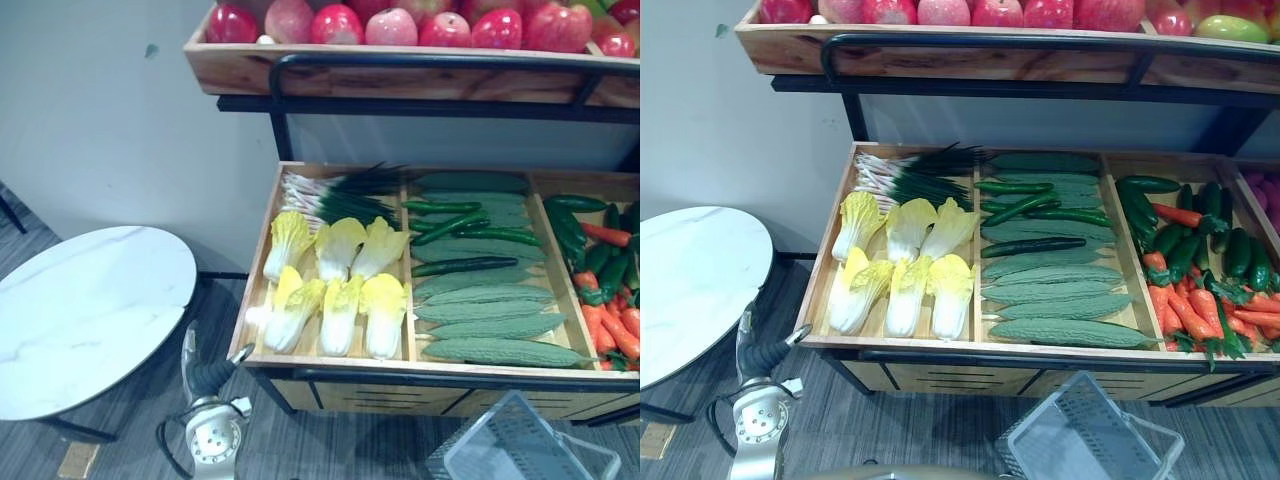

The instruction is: Pick vegetable in the basket

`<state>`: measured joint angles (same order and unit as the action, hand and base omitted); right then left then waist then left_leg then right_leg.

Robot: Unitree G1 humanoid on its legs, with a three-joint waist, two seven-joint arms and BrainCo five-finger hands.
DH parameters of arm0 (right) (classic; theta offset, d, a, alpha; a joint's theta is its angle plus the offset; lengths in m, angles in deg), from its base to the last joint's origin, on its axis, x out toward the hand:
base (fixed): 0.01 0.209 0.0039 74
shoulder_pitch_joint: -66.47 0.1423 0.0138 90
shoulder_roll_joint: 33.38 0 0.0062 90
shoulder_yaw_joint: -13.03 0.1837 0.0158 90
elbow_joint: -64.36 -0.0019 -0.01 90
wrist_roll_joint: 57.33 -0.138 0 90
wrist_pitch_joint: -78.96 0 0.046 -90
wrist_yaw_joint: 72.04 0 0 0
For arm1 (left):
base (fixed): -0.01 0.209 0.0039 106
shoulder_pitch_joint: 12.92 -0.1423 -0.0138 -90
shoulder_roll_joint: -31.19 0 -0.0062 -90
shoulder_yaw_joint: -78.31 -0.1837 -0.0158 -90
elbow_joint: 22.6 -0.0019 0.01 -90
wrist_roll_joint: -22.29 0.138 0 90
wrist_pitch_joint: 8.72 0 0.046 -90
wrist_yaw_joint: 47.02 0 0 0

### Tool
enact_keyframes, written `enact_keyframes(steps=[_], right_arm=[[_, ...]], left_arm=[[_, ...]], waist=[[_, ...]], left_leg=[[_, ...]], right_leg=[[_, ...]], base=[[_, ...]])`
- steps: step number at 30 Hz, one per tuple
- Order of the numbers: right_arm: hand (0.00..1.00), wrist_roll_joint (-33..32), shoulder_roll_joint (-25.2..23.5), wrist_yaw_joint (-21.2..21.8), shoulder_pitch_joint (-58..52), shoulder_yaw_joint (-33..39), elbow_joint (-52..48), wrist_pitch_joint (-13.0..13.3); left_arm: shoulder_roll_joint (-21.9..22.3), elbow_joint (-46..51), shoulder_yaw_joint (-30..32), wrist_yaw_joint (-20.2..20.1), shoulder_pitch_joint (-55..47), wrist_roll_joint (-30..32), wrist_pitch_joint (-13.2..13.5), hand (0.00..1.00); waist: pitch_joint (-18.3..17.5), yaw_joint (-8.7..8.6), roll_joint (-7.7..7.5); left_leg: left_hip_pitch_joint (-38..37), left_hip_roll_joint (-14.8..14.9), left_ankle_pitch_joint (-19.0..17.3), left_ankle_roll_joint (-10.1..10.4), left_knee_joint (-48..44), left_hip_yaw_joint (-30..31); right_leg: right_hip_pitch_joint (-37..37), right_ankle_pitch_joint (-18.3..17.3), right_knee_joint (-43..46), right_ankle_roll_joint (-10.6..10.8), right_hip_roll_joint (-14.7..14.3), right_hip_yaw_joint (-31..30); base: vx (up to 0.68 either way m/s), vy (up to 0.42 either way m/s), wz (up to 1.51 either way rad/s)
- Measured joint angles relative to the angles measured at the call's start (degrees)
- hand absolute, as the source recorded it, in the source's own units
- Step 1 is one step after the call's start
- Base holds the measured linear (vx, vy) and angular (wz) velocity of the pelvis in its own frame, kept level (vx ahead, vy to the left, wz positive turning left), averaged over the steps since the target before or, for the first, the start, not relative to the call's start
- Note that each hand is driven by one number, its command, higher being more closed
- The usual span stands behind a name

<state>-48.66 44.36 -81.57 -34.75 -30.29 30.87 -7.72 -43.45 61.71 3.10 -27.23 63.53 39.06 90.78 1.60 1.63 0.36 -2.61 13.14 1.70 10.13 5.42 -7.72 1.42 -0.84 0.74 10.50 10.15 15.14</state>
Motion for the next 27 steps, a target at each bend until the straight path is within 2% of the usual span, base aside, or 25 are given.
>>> enact_keyframes(steps=[10, 13, 17, 27], right_arm=[[1.00, 2.14, 1.42, 0.54, 0.65, -2.51, 0.21, -0.09], [1.00, 2.74, 2.38, 1.06, 1.46, -4.07, 0.21, -0.06], [1.00, 4.15, 2.81, 1.20, 1.72, -4.54, 0.22, -0.07], [1.00, 5.12, 4.29, 1.25, 2.46, -6.70, 0.28, -0.16]], left_arm=[[-2.63, 0.37, -1.16, -0.17, 2.49, 0.90, -0.08, 0.00], [-4.27, -0.23, -2.29, -0.67, 2.62, 2.63, -0.16, 0.00], [-5.20, -4.35, -3.89, -1.04, 4.90, 9.18, -2.94, 0.00], [-5.27, -8.71, -5.66, -2.08, 7.45, 11.63, -5.50, 0.00]], waist=[[-0.21, -0.46, -0.84], [-0.22, -1.40, -1.22], [-0.19, -1.61, -1.12], [-0.05, -2.16, -0.77]], left_leg=[[-1.74, -0.05, -0.60, -0.21, 0.01, -3.26], [-1.73, -0.24, -0.71, -0.25, 0.01, -4.09], [-1.72, -0.45, -0.72, -0.27, 0.01, -4.44], [-1.81, -0.52, -0.96, -0.20, 0.01, -5.77]], right_leg=[[-0.16, 0.31, -0.84, -0.28, -0.28, -2.58], [-0.30, 1.22, -1.94, -0.24, -0.25, -3.23], [-0.52, 1.69, -2.52, -0.27, -0.22, -4.03], [-1.24, 2.01, -2.66, -0.30, -0.25, -5.13]], base=[[0.03, 0.005, -0.12], [-0.03, 0.004, -0.14], [-0.03, 0.001, -0.08], [0.00, -0.001, -0.05]])
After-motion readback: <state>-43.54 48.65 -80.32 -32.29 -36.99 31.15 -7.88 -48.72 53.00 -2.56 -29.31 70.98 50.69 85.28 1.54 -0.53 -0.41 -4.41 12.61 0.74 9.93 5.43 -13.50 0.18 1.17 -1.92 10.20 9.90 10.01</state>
